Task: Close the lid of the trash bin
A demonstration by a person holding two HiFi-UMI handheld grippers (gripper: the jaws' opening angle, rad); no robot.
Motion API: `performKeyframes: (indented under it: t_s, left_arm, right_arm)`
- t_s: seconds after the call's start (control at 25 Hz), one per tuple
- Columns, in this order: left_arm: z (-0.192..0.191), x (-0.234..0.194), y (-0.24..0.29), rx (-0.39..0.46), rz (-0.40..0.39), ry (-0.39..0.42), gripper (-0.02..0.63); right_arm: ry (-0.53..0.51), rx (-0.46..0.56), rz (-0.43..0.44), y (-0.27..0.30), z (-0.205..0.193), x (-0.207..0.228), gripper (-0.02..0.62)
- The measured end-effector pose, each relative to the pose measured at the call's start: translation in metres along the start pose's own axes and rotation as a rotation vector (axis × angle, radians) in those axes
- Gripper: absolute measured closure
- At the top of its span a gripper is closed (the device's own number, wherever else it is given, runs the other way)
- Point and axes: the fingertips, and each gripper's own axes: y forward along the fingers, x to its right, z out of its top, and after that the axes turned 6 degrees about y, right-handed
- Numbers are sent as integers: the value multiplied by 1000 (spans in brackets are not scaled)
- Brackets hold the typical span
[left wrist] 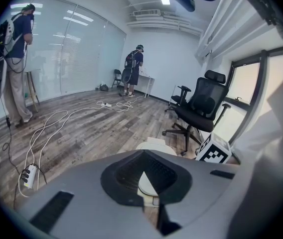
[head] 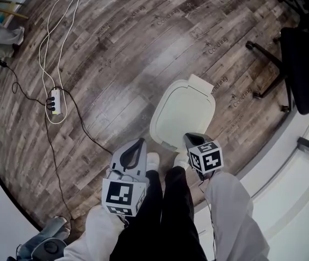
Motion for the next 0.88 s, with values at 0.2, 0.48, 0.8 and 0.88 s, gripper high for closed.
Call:
performKeyframes:
  t_s: [0.2,0.48,0.8,0.88]
  left_arm:
    - [-2,-2,2,-2,-4,-4,601]
    - [-2,-8,3,-1,0,-6,601]
    - [-7,-9,2,-6,-4,-14,601]
    - [-8,-10,2,-4,-3,-13,601]
  right_arm:
    - [-15,-9,-21,5,-3,2,572]
    - [-36,-16,-57,10,-4,4,572]
    - [-18,-5,-77,13,-6,5,572]
    - [-10,0,-76,13,-6,5,572]
